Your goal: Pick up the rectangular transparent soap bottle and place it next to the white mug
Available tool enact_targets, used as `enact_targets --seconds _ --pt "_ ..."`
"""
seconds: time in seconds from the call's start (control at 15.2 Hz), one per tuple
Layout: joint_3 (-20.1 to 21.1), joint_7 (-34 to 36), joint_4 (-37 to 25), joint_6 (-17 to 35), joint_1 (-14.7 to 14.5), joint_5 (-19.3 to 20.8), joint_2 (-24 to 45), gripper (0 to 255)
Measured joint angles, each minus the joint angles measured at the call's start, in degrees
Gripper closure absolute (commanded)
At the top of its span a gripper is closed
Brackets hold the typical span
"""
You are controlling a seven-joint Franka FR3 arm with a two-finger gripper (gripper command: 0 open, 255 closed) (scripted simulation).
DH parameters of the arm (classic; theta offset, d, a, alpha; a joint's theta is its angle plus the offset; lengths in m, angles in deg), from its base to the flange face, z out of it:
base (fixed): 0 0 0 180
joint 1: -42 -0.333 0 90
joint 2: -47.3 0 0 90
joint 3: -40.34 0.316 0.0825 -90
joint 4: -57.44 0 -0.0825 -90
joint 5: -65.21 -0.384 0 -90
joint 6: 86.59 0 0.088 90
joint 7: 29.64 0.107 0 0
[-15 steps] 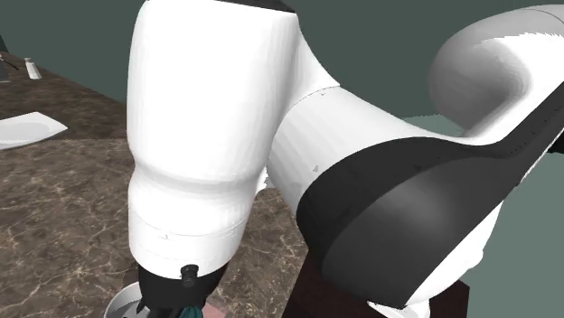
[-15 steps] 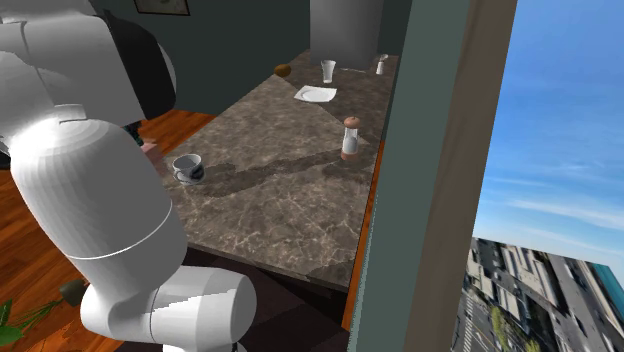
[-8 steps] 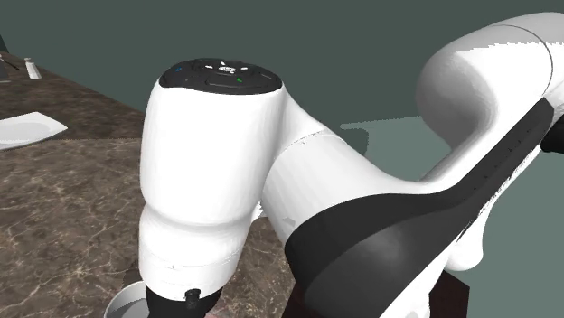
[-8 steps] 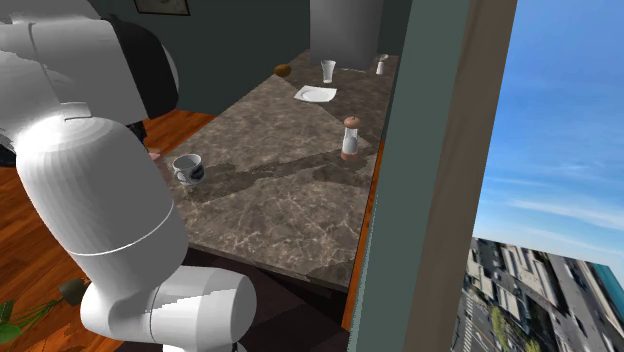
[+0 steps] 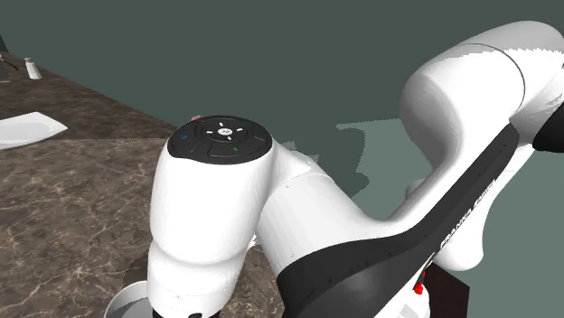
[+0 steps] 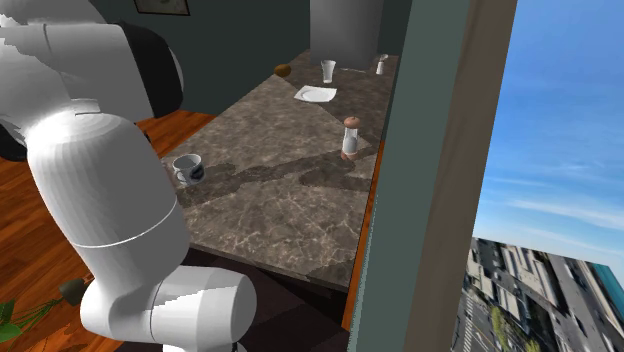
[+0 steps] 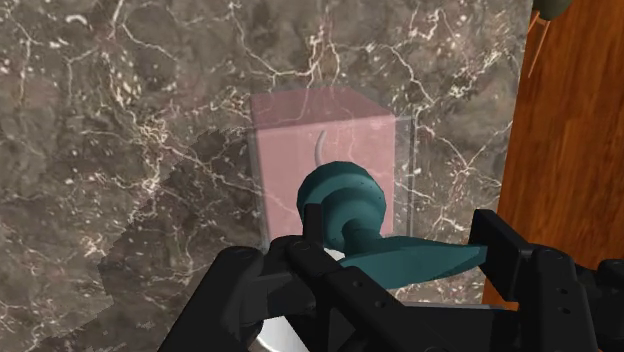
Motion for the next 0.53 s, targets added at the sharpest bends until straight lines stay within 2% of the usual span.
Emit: enact_targets --seconds 0.26,0.53 --pt "-0.06 0.77 1.69 2.87 -0.22 1.22 1.49 255" --pt "-0.08 0.92 1.8 3.24 -0.26 1.47 1.79 255"
